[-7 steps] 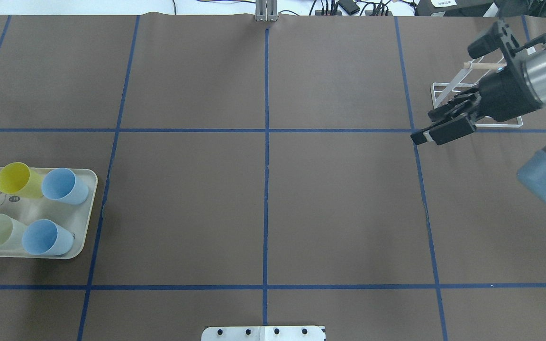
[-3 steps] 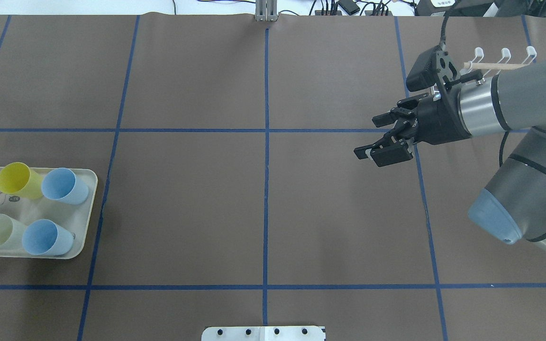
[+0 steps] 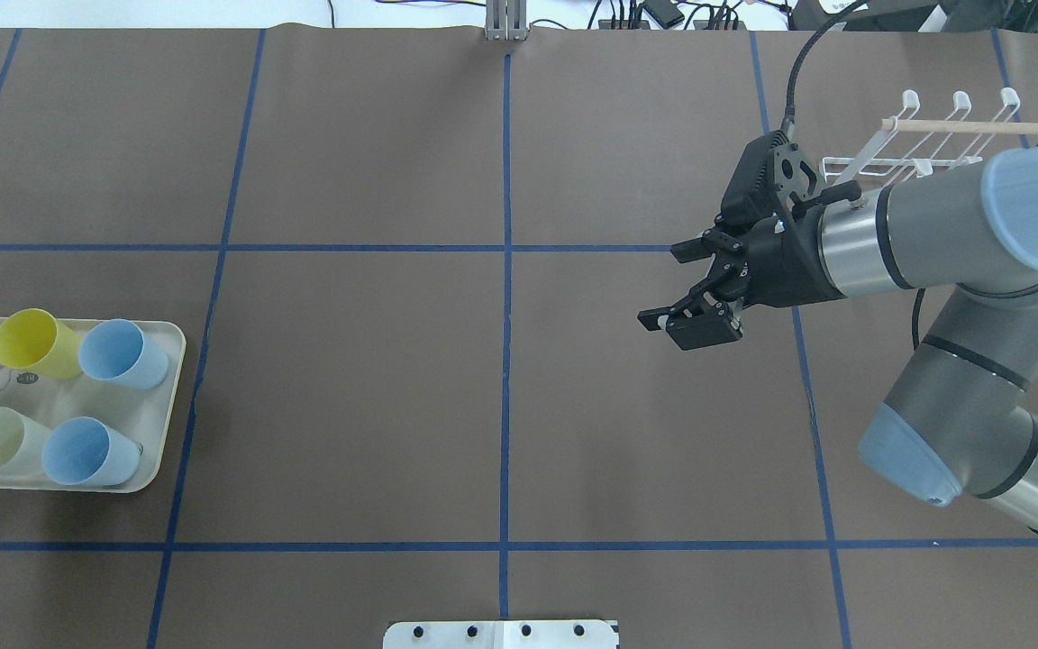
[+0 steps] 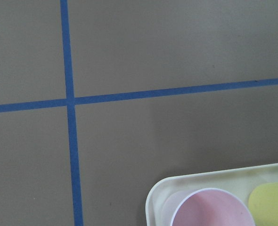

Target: Transfer IKEA cup to right arm and place on rack

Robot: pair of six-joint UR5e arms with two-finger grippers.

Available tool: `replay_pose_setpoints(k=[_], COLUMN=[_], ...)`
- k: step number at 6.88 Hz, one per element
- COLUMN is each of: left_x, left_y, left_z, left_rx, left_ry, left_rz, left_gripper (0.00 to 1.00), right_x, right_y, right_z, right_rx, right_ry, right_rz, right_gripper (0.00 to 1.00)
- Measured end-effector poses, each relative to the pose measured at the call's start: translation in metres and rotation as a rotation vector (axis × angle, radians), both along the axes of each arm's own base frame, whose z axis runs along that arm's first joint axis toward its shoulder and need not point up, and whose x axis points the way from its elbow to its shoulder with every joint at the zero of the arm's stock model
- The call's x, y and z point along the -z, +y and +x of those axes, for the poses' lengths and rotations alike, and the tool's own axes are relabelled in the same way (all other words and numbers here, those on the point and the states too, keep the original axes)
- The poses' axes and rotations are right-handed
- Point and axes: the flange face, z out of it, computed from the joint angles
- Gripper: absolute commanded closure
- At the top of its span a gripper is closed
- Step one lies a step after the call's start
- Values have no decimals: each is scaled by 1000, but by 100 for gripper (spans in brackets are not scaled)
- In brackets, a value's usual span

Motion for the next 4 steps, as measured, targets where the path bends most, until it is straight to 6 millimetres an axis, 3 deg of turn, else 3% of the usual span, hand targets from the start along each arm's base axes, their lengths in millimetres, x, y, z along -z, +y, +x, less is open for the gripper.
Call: replay_pose_setpoints(k=[2,4], left_x=[-3,-4], left_y=[0,1], left_z=[6,14], left_rx=[1,-14], left_ry=[-22,-25], left_rz=[5,5], left_gripper=[46,59], right_x=[-1,-1], right_y=[6,7], right_z=[-11,-12], right_rx=[0,1], right_ry=[3,4], right_rz=[-1,-2], right_gripper=[5,5])
